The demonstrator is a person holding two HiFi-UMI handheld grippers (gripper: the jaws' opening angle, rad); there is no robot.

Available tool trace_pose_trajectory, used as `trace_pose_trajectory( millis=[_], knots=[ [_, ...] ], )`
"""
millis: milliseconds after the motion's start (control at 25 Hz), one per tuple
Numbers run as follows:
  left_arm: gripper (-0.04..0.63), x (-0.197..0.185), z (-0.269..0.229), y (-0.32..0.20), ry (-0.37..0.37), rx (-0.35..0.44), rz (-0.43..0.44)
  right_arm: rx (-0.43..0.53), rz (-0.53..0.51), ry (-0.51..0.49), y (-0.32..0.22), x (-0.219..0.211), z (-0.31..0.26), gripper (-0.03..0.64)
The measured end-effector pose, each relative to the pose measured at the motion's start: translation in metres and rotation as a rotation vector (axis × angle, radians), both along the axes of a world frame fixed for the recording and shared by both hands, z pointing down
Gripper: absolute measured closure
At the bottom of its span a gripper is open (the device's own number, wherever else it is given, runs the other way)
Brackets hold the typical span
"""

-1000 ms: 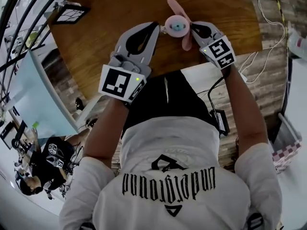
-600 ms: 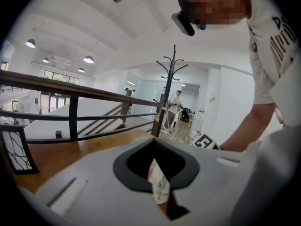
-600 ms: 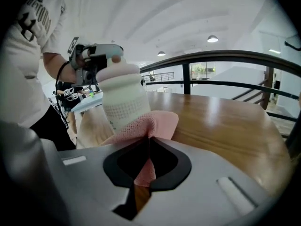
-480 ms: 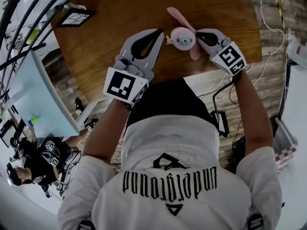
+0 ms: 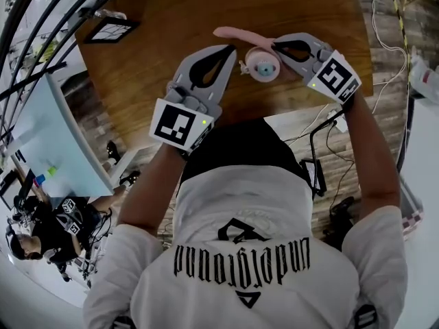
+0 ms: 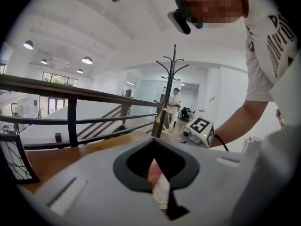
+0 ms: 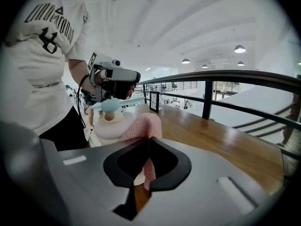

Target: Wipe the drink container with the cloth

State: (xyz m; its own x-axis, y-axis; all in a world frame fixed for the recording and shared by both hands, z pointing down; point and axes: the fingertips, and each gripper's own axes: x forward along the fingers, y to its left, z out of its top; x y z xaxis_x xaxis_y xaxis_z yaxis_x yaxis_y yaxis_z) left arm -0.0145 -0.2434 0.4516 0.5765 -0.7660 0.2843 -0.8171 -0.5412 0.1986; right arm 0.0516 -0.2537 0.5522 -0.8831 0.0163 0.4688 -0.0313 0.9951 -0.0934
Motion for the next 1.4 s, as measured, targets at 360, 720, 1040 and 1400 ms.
trace_pose_trajectory(
  millis=[360,720,1040,1400],
  knots=[
    [0.546,-0.001,0.011,0.003,0.0,-0.028,-0.013,-0.049,-0.09,0.065,-0.007,-0.011,0.042,0.604],
    [0.546,0.0,0.022,0.0,-0.004,-0.043,-0.026,-0.077,-0.089,0.113,-0.007,-0.006,0.082,0.604],
    [0.546,0.005,0.015,0.0,-0.001,-0.025,-0.029,-0.064,-0.1,0.08,-0.007,-0.011,0.058,0.604],
    [0.546,0.005,-0.002,0.009,0.006,0.0,-0.032,-0.044,-0.091,-0.002,-0.01,-0.028,0.001,0.604]
  ],
)
